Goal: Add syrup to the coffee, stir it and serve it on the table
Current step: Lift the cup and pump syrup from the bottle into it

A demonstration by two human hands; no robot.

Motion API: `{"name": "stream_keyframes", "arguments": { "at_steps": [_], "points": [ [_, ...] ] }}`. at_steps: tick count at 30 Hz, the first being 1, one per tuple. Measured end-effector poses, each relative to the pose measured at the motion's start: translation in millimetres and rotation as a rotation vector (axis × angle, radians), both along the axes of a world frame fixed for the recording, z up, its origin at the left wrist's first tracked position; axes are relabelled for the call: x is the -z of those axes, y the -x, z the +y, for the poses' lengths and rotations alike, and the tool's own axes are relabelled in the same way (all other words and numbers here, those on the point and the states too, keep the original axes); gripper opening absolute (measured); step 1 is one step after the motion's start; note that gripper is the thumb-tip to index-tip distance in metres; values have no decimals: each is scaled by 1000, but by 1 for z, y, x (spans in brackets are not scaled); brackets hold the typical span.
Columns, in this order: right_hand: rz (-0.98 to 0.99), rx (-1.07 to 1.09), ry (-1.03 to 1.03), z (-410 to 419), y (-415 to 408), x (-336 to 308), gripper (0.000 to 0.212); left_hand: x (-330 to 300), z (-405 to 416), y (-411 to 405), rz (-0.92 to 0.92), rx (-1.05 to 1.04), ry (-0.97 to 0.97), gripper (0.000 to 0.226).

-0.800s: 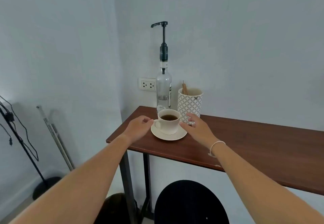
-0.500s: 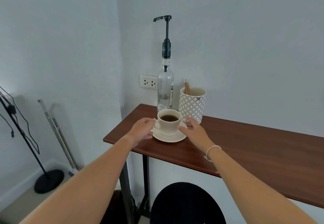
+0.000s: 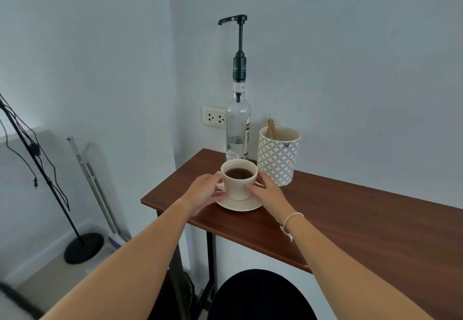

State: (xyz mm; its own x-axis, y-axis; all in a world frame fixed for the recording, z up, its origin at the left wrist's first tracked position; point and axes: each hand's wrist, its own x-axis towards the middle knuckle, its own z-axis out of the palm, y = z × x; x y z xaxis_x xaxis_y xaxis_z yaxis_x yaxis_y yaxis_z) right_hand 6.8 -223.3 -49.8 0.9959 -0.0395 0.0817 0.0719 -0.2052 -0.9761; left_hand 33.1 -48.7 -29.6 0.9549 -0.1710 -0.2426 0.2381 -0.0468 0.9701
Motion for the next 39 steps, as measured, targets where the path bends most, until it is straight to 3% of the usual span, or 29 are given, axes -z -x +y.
{"name": "stream_keyframes", "arguments": {
  "at_steps": [4,18,23,31,39],
  "points": [
    [-15,-21,-38,-1,-3,2,48,3,-1,-4,-5,0,12,27],
    [-55,3,-1,1,-10,-9,50,-8,-4,-10,-72,-25,18,24],
    [-120,8,27,11,-14,-35,41,-36,3,-12,-118,-39,-13,27],
    [-201,48,31,35,-27,-87,41,-91,22,-19,-173,-32,153,22],
    [-206,96,65,49,-45,-143,45,-148,36,-39,-261,10,89,20]
  ]
}}
